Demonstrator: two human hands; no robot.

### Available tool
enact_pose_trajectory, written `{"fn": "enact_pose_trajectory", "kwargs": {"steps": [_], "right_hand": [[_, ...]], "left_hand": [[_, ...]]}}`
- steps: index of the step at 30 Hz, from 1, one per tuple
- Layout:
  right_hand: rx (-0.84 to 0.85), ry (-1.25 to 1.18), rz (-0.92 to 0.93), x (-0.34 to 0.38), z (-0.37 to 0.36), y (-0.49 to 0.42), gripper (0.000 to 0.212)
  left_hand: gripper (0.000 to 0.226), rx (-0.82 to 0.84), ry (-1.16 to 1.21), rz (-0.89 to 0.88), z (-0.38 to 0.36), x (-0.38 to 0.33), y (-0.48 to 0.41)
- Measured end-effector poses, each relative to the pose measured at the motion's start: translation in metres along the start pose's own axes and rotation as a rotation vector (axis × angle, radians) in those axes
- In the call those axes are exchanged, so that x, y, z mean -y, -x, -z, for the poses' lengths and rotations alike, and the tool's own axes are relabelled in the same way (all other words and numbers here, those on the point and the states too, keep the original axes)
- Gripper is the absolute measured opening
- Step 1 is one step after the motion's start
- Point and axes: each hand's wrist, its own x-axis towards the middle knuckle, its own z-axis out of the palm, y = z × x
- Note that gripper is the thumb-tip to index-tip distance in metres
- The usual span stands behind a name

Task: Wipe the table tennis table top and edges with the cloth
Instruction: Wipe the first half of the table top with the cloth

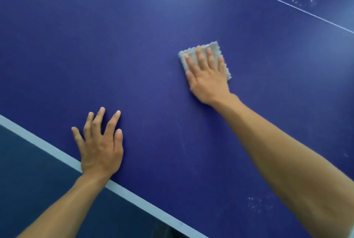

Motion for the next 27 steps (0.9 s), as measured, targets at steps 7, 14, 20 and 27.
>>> {"fn": "enact_pose_trajectory", "kwargs": {"steps": [7,14,20,27], "right_hand": [[0.112,0.148,0.655,0.04,-0.043,0.132,0.052],[0.029,-0.007,-0.232,-0.048,0.01,0.0,0.057],[0.027,0.122,0.214,0.073,-0.027,0.057,0.057],[0.098,0.074,0.562,0.146,-0.094,0.253,0.056]], "left_hand": [[0.051,-0.003,0.03,0.003,-0.003,0.004,-0.001],[0.05,-0.031,0.051,-0.013,-0.004,0.004,-0.003],[0.05,-0.034,0.109,0.004,-0.004,0.007,-0.002],[0.048,-0.069,0.294,0.024,0.0,0.013,-0.002]]}}
